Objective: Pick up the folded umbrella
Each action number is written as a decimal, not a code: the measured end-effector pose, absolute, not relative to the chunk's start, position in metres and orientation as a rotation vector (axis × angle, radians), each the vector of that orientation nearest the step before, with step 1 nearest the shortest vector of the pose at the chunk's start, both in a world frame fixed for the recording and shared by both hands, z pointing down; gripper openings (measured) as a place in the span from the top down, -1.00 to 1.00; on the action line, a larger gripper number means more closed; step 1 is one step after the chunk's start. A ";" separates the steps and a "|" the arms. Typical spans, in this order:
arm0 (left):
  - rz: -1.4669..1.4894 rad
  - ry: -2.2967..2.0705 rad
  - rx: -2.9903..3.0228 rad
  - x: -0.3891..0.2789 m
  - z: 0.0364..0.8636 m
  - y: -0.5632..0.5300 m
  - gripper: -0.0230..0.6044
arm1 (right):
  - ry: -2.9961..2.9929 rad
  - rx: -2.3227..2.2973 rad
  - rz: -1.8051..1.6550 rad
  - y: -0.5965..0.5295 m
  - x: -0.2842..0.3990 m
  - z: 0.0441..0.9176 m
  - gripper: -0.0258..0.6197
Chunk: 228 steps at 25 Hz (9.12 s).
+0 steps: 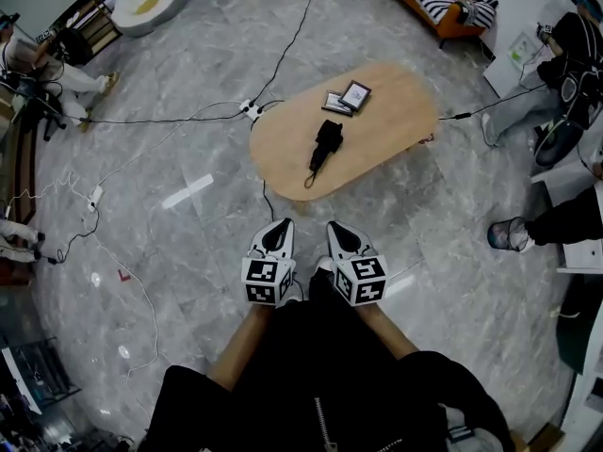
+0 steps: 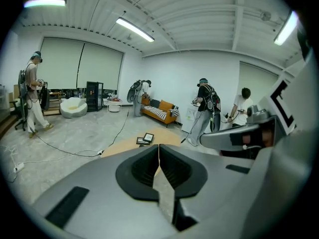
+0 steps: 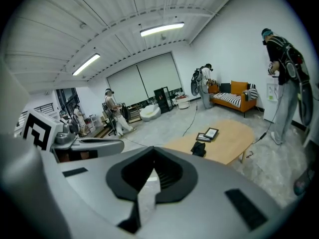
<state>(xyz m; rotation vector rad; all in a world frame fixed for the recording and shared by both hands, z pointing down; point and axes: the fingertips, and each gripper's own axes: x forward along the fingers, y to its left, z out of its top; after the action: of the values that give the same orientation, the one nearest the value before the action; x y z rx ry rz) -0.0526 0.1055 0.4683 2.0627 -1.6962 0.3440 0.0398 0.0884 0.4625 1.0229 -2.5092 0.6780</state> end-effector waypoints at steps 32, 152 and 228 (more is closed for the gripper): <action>0.385 -1.608 2.113 -0.023 0.486 0.007 0.88 | -2.466 1.068 0.666 -0.002 0.059 0.475 0.89; 0.768 -1.144 1.841 -0.053 0.899 -0.264 -0.15 | -2.137 1.097 0.841 -0.251 0.026 0.663 0.89; 0.770 -1.309 1.917 -0.122 0.699 -0.235 0.19 | -2.302 1.078 0.771 -0.224 -0.029 0.547 0.89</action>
<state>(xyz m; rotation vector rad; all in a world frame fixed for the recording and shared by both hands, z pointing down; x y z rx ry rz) -0.1221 -0.2351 0.6986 1.9173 -1.3093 0.7697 -0.0286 -0.2235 0.5465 1.0778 -2.3020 0.7712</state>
